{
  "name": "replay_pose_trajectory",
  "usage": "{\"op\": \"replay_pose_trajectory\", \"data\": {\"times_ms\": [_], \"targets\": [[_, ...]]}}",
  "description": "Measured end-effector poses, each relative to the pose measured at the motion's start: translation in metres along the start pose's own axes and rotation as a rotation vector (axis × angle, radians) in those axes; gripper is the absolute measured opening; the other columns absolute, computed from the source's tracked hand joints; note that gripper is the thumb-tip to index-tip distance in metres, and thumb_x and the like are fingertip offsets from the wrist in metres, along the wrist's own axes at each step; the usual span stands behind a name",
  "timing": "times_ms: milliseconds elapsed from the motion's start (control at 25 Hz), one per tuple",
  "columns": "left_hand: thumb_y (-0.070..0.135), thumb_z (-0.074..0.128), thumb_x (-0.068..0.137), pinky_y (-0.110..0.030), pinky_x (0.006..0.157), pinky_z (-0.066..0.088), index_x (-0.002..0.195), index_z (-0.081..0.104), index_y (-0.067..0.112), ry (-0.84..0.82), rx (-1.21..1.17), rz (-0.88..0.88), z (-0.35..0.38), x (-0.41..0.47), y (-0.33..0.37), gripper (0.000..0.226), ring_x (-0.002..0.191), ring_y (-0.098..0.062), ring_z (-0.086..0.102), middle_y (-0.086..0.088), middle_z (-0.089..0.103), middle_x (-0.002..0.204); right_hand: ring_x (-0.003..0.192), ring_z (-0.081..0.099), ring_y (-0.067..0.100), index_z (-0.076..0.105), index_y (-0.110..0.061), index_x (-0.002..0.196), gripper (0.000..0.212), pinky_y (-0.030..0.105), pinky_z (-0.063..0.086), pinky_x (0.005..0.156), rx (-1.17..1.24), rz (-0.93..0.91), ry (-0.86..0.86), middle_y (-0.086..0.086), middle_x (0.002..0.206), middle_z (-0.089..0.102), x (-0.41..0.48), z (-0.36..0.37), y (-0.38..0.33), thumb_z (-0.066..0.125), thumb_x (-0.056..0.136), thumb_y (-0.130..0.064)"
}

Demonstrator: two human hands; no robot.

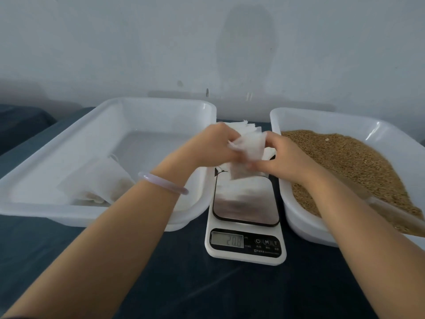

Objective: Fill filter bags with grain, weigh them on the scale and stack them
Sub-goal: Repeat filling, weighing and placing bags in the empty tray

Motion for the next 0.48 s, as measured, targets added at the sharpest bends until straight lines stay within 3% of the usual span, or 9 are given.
{"op": "replay_pose_trajectory", "data": {"times_ms": [40, 120, 200, 280, 360, 440, 480], "targets": [[0.018, 0.076, 0.073, -0.022, 0.048, 0.026, 0.048, 0.039, 0.018, 0.087, -0.014, -0.014, -0.019, -0.003, -0.002, 0.045, 0.048, -0.009, 0.029, 0.006, 0.032, 0.051, 0.090, 0.057, -0.002, 0.057, -0.033, 0.098, 0.035, 0.024, 0.043, 0.072, 0.006, 0.011, -0.007, -0.019, 0.097, 0.061, 0.001, 0.001, 0.002, 0.076, 0.069, -0.040], [0.024, 0.076, 0.070, -0.022, 0.051, 0.040, 0.058, 0.056, 0.011, 0.229, -0.059, -0.100, -0.060, -0.017, -0.019, 0.026, 0.049, -0.010, 0.047, 0.003, 0.048, 0.054, 0.090, 0.056, -0.002, 0.056, -0.037, 0.103, 0.041, 0.025, 0.041, 0.076, -0.021, 0.039, -0.038, -0.021, 0.099, 0.062, 0.002, 0.004, 0.007, 0.073, 0.068, -0.049], [0.023, 0.072, 0.070, -0.028, 0.058, 0.055, 0.077, 0.067, 0.009, 0.237, -0.084, -0.229, -0.088, -0.039, -0.046, 0.017, 0.062, -0.019, 0.063, -0.004, 0.064, 0.069, 0.100, 0.056, 0.004, 0.057, -0.039, 0.106, 0.048, 0.032, 0.042, 0.088, -0.083, 0.058, -0.072, -0.022, 0.099, 0.063, 0.002, 0.007, 0.010, 0.070, 0.065, -0.059], [0.011, 0.070, 0.080, -0.028, 0.050, 0.056, 0.094, 0.064, 0.007, 0.099, -0.093, -0.426, -0.091, -0.067, -0.079, 0.016, 0.065, -0.021, 0.067, -0.011, 0.068, 0.084, 0.114, 0.052, 0.012, 0.057, -0.040, 0.106, 0.053, 0.040, 0.040, 0.099, -0.135, 0.070, -0.090, -0.023, 0.098, 0.064, 0.002, 0.009, 0.011, 0.065, 0.061, -0.067], [0.011, 0.063, 0.088, -0.031, 0.044, 0.051, 0.115, 0.053, 0.014, -0.117, 0.053, -0.665, -0.081, -0.095, -0.111, 0.029, 0.073, -0.019, 0.069, -0.012, 0.067, 0.101, 0.120, 0.047, 0.015, 0.057, -0.040, 0.104, 0.055, 0.045, 0.036, 0.104, -0.161, 0.069, -0.097, -0.024, 0.096, 0.065, 0.003, 0.010, 0.009, 0.062, 0.058, -0.070], [0.012, 0.057, 0.090, -0.031, 0.049, 0.051, 0.122, 0.051, 0.015, -0.228, 0.271, -0.839, -0.083, -0.113, -0.135, 0.032, 0.087, -0.024, 0.067, -0.007, 0.065, 0.110, 0.120, 0.047, 0.017, 0.058, -0.039, 0.101, 0.049, 0.046, 0.034, 0.105, -0.170, 0.056, -0.098, -0.024, 0.095, 0.065, 0.003, 0.011, 0.008, 0.062, 0.061, -0.067], [0.009, 0.054, 0.090, -0.031, 0.049, 0.053, 0.121, 0.052, 0.012, -0.242, 0.302, -0.895, -0.085, -0.116, -0.143, 0.031, 0.085, -0.027, 0.069, -0.009, 0.066, 0.108, 0.118, 0.048, 0.016, 0.059, -0.038, 0.099, 0.043, 0.046, 0.035, 0.105, -0.175, 0.049, -0.093, -0.023, 0.094, 0.066, 0.003, 0.010, 0.007, 0.063, 0.064, -0.063]]}}
Point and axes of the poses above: each hand's wrist, its own x-axis towards the middle knuckle, its own z-axis out of the palm, y = z × x, the point moved 8 cm from there along x, towards the middle knuckle
